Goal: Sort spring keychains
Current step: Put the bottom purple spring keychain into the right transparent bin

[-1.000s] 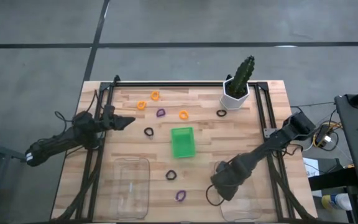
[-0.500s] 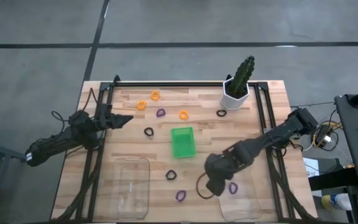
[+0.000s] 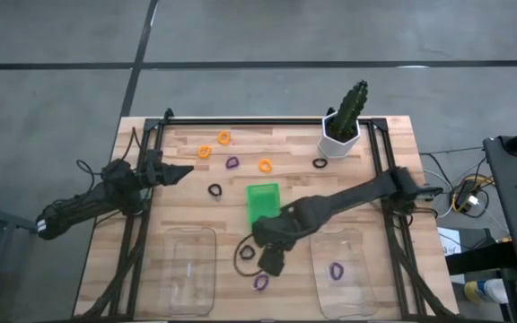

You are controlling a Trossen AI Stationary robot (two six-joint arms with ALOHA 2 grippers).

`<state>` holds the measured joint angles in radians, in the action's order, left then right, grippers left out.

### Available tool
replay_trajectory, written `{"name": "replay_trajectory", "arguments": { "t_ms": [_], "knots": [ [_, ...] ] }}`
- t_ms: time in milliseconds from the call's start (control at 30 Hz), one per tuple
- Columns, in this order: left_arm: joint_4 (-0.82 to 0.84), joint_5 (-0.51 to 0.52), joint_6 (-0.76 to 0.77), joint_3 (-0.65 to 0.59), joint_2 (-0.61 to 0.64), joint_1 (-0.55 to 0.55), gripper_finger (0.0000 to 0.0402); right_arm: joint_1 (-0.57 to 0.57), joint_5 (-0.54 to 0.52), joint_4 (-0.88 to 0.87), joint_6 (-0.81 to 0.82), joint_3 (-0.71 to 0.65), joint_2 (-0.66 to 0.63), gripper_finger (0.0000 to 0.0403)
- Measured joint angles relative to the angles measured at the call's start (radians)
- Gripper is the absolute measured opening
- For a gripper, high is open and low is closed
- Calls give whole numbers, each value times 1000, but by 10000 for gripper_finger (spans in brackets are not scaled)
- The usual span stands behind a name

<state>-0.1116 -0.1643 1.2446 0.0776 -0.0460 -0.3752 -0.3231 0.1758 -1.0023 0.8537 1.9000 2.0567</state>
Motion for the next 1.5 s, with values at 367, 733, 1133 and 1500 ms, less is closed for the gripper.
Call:
{"name": "replay_trajectory", "arguments": {
  "t_ms": [367,733,1133,1500],
  "knots": [
    [0,14,14,-1,0,0,122,-36,8,-234,-17,409,387,180],
    [0,13,25,-1,0,0,122,-76,17,-241,-13,450,492,187],
    [0,13,25,-1,-2,0,122,-95,-20,-213,-42,452,550,155],
    [0,16,25,-1,-2,0,122,-91,-46,-244,-61,454,536,12]
  ]
}}
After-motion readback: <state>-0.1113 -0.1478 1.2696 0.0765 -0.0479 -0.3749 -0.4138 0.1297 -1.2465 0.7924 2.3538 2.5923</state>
